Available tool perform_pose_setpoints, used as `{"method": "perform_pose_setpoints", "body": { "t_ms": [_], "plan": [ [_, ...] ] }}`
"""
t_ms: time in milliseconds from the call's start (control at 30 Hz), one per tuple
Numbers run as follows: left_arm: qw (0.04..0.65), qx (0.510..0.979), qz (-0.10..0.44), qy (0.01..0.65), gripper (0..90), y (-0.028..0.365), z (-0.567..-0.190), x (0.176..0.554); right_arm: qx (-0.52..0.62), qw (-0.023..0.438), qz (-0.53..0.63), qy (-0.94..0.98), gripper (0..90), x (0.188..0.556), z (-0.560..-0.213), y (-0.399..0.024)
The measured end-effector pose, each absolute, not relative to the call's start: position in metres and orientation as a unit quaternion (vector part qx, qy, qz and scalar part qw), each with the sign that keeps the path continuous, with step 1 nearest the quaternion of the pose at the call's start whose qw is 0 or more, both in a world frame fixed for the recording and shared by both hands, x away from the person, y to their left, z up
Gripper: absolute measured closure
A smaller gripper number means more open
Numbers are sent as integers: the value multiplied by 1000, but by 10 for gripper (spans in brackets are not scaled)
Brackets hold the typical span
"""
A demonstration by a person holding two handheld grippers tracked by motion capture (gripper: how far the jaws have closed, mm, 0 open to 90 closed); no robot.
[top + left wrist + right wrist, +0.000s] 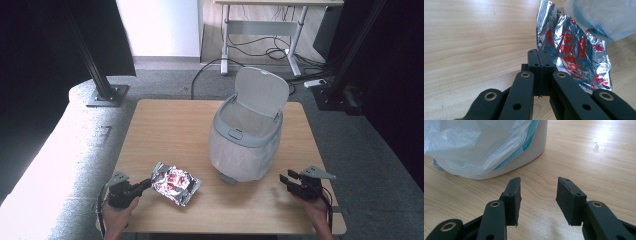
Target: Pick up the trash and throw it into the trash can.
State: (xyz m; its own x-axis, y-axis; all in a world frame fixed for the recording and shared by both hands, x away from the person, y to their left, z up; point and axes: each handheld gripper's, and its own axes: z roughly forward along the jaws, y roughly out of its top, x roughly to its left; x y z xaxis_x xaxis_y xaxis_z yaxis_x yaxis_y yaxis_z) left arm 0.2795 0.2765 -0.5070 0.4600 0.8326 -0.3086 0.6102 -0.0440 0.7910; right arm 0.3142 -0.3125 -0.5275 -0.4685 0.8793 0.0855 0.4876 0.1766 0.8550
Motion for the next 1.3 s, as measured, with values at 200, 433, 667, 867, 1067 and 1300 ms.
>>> {"method": "perform_pose_setpoints", "body": {
  "t_ms": [200,433,667,867,1067,1300],
  "plan": [
    [473,716,120,499,900,277,-499,282,467,220,441,734,536,314,-529,-313],
    [496,705,115,493,900,285,-481,281,463,215,423,749,517,320,-540,-309],
    [505,711,122,474,900,281,-457,281,470,210,403,757,493,327,-547,-307],
    [522,712,118,454,900,272,-434,283,479,208,387,760,487,330,-551,-307],
    [534,715,114,438,900,264,-416,287,492,212,368,760,459,332,-552,-305],
    [545,715,106,424,900,257,-402,288,492,225,356,762,436,332,-552,-301]
  ]
}}
